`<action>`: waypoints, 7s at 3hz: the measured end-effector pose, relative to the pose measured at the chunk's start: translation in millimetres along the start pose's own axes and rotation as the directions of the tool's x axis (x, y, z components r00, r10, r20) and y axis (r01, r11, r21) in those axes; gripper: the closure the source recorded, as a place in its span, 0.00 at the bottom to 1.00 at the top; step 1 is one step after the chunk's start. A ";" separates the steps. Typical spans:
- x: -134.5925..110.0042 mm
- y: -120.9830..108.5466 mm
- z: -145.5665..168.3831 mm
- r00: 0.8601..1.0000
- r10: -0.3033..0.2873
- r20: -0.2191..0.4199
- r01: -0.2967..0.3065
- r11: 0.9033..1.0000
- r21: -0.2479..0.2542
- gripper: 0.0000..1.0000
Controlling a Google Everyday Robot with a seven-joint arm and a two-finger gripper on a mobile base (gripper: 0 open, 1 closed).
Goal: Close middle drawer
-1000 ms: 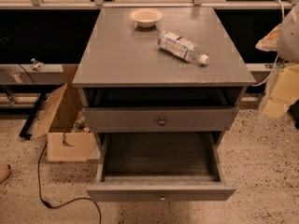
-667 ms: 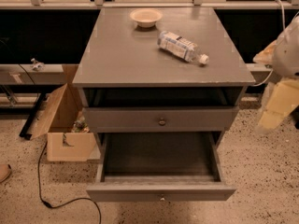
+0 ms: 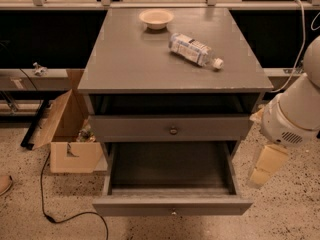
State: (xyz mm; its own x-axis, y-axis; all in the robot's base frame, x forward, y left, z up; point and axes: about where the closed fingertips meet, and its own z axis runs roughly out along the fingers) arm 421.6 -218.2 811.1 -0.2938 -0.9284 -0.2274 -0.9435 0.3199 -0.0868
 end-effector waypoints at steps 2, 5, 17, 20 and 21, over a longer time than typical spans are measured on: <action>5.1 9.4 29.6 0.998 0.022 0.050 -0.020 0.998 -0.053 0.00; 18.0 85.6 231.3 0.935 0.182 0.304 -0.073 0.939 -0.337 0.73; 87.8 -20.3 430.9 0.886 -0.051 0.461 0.048 0.999 0.019 1.00; 83.2 -85.7 448.9 0.884 -0.063 0.464 -0.024 0.984 0.178 1.00; 78.3 -110.0 450.3 0.877 -0.074 0.475 -0.031 0.977 0.209 1.00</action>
Offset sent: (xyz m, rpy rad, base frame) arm -0.0164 0.0103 -0.0927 0.2087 0.1137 -0.0150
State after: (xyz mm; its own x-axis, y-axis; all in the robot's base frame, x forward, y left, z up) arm 571.5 -241.0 366.1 -0.1149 -0.7477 -0.6540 -0.8810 0.3809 -0.2807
